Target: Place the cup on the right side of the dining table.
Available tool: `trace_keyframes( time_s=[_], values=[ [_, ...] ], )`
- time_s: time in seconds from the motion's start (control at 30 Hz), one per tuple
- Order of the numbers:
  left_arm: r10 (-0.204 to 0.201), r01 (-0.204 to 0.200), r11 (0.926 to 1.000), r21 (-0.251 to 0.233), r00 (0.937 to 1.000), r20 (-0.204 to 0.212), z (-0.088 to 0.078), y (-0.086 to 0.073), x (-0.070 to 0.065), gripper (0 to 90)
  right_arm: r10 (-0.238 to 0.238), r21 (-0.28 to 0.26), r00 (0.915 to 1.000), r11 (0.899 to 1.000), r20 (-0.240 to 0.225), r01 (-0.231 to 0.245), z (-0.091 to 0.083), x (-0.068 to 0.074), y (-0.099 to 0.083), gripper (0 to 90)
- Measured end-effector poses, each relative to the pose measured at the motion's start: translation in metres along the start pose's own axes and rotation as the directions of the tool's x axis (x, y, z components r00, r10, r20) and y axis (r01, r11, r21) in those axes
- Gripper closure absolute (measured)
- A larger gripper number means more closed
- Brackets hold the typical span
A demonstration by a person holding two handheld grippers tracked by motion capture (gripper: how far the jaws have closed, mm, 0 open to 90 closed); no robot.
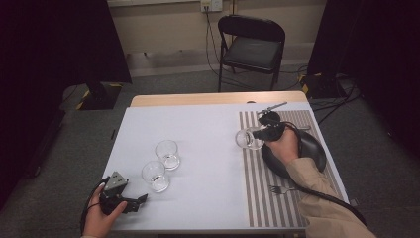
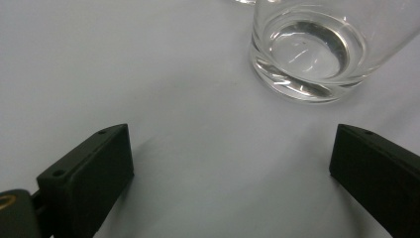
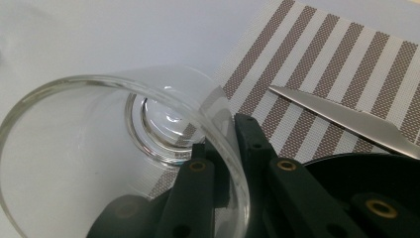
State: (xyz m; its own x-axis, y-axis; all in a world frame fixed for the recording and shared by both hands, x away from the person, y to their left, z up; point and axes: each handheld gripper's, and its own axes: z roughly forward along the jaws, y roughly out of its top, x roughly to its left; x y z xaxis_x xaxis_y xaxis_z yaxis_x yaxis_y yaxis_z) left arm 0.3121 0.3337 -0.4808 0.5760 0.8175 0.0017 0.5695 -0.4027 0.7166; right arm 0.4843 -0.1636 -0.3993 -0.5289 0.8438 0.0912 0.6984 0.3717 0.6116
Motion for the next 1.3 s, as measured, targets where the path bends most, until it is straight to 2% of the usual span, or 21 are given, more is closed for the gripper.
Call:
trace_keyframes(
  time_s=[0.8,1.3],
  values=[
    [-0.009,0.009,0.9999,-0.004,0.9999,0.007,0.0,0.0,0.001,2.5,0.014,0.017,0.9991,1.0,0.039,-0.015,0.013,-0.006,-0.002,85.3],
    [-0.006,0.006,1.0,-0.002,1.0,0.005,0.0,0.0,0.001,2.5,0.032,0.006,0.9975,0.999,0.063,-0.032,0.01,-0.013,-0.004,85.8]
  ],
)
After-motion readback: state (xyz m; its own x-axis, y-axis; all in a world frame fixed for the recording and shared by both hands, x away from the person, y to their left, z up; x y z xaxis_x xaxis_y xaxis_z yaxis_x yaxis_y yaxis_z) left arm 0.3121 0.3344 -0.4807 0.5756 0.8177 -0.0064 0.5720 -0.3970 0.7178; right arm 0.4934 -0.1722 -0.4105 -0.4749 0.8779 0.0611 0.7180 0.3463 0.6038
